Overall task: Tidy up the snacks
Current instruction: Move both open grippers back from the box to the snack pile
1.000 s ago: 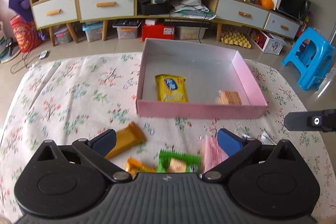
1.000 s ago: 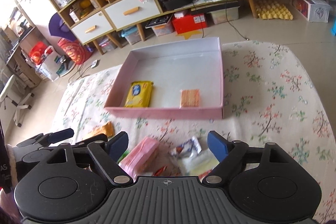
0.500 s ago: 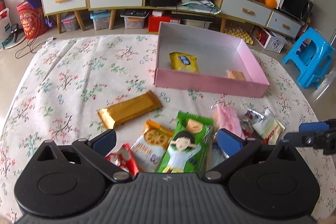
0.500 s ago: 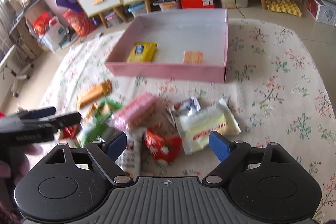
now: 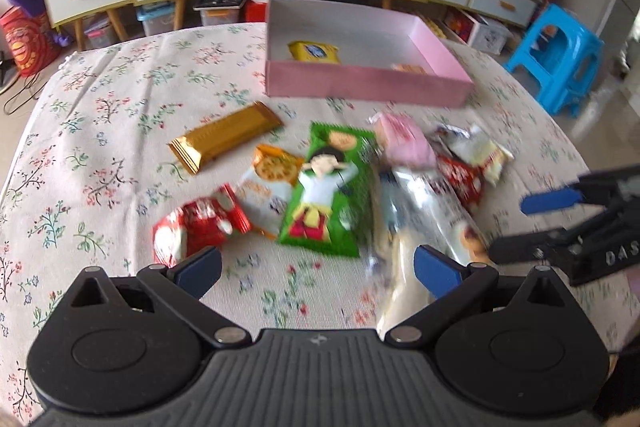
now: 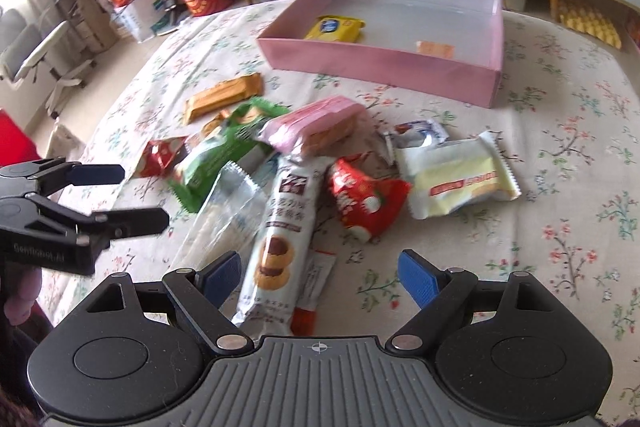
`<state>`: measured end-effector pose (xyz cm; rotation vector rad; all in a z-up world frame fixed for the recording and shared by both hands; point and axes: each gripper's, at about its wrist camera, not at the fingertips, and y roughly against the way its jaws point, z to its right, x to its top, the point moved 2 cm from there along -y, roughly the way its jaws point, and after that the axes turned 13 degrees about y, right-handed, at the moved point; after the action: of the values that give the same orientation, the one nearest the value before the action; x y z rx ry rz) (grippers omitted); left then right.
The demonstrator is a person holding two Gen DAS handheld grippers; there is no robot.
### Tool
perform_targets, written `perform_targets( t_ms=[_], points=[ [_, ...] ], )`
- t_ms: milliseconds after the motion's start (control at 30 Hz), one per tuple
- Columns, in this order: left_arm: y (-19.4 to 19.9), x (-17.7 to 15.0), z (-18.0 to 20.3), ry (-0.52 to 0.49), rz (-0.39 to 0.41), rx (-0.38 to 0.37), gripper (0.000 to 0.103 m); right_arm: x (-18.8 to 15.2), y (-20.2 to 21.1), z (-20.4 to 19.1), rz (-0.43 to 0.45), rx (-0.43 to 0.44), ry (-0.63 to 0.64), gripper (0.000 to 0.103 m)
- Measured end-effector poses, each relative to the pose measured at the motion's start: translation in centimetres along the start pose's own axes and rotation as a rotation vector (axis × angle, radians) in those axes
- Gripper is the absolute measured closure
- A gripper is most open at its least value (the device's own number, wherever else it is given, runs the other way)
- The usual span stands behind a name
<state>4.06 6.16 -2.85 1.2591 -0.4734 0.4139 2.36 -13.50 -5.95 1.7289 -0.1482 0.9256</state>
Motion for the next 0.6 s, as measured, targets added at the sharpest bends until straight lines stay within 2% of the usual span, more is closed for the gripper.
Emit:
perform_targets(
  t_ms=[200,433,600],
  points=[
    [0.0,-1.3,0.6,-0.057,-0.024,-0.013,0.000,-0.6,-1.4,-1.6,-0.017,0.018,0.055,0.016],
    [-0.8,-1.9,1.5,-0.075,-0.058,-0.027,0.002,-0.9,-1.6,-1.0,-0.052,-0.068,0.105,0.016],
    [-1.8,-2.8,2.8,-0.086,-0.093,-0.061,0.011,-0.9,-1.0,0.8,-0.034,-0.103,0.063,0.016]
  ],
)
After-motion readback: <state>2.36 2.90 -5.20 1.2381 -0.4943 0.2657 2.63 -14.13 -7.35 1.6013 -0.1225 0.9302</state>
